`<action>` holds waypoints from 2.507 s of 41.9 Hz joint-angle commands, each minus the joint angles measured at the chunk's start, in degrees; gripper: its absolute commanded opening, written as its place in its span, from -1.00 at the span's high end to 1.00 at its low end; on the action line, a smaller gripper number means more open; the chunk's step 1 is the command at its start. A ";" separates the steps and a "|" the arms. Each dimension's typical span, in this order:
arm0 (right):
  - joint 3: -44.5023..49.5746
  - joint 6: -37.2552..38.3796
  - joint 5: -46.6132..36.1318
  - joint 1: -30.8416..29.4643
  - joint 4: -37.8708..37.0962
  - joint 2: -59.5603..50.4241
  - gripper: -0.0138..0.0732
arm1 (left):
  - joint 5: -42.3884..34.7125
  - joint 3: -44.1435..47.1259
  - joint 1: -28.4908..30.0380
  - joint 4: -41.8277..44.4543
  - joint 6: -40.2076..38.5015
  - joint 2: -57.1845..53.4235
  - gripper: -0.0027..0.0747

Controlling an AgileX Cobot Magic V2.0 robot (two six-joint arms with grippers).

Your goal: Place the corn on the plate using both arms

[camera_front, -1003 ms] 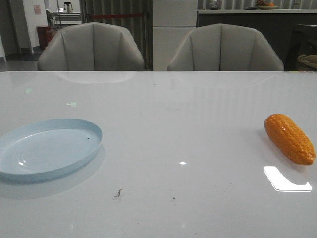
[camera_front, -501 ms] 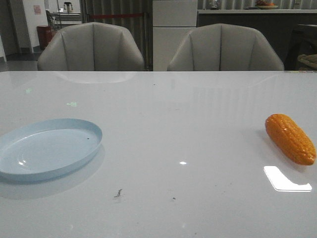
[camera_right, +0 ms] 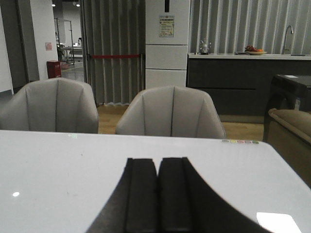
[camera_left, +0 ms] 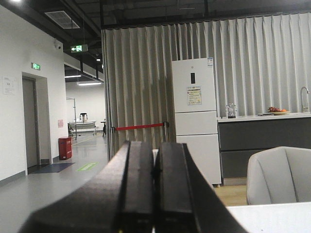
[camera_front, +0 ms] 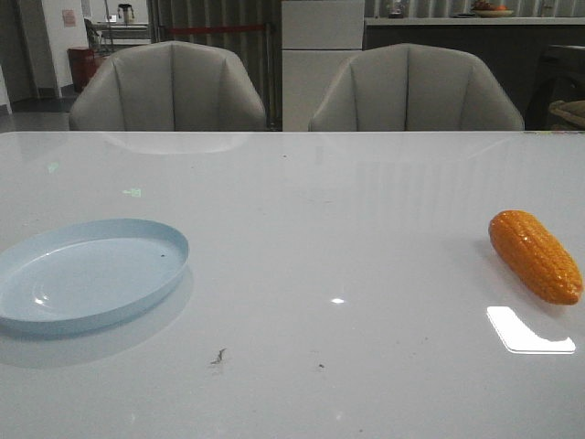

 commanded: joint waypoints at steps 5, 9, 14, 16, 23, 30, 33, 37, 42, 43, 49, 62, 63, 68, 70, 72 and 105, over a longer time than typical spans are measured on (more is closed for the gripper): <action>-12.96 0.10 -2.67 -0.04 0.34 14.43 0.62 | 3.06 -12.32 0.19 0.26 -0.54 13.60 0.69; -15.16 0.10 -3.11 -0.04 0.34 21.61 0.62 | 5.11 -15.20 0.19 0.26 -0.54 21.67 0.69; -15.05 0.10 -3.17 -0.04 0.34 29.74 0.62 | 3.75 -15.33 0.19 0.26 -0.54 29.41 0.69; -15.05 0.10 -2.20 -0.04 0.45 33.10 0.62 | 3.75 -15.33 0.19 0.12 -0.54 32.70 0.69; -15.05 0.10 0.45 -0.04 1.12 41.16 0.62 | 4.12 -15.33 0.19 -0.31 -0.54 41.91 0.68; -15.05 0.10 2.46 -0.04 1.80 46.48 0.24 | 5.30 -15.33 0.19 -0.31 -0.54 49.43 0.49; -15.05 0.10 2.51 -0.04 2.93 47.91 -0.09 | 5.57 -15.33 0.19 -0.43 -0.54 52.10 0.21; -15.05 0.10 2.51 -0.04 3.59 48.61 -0.28 | 5.57 -15.33 0.19 -2.57 -0.54 54.39 -0.16; -15.05 0.10 2.51 -0.04 3.59 48.69 -0.27 | 5.97 -15.56 0.19 -4.92 -0.54 56.73 -0.45; -15.05 0.10 2.51 -0.04 3.59 48.69 -0.27 | 6.46 -15.98 0.19 -5.35 -0.54 57.34 -0.45; -15.05 0.10 2.65 -0.04 3.59 48.69 -0.27 | 17.12 -22.62 0.19 -5.45 -0.54 62.01 -0.45; -15.04 0.10 3.10 -0.04 3.59 48.69 -0.27 | 37.25 -40.39 0.19 -3.29 2.27 78.61 -0.45; -15.04 0.10 3.21 -0.04 3.59 48.69 -0.27 | 38.11 -41.30 0.19 -3.54 3.62 79.71 -0.45; -15.00 0.10 3.85 -0.04 3.59 48.69 -0.27 | 42.03 -45.57 0.19 -4.32 8.54 85.36 -0.44; -15.00 0.10 4.04 -0.04 3.59 48.69 -0.27 | 43.09 -47.09 0.19 -4.32 8.80 87.31 -0.44; -15.00 0.10 4.04 -0.04 3.59 48.69 -0.27 | 44.17 -48.23 0.19 -4.32 8.80 89.48 -0.44; -15.00 0.10 5.75 -0.04 3.59 48.69 -0.27 | 44.88 -50.21 0.19 -9.14 8.80 100.62 0.30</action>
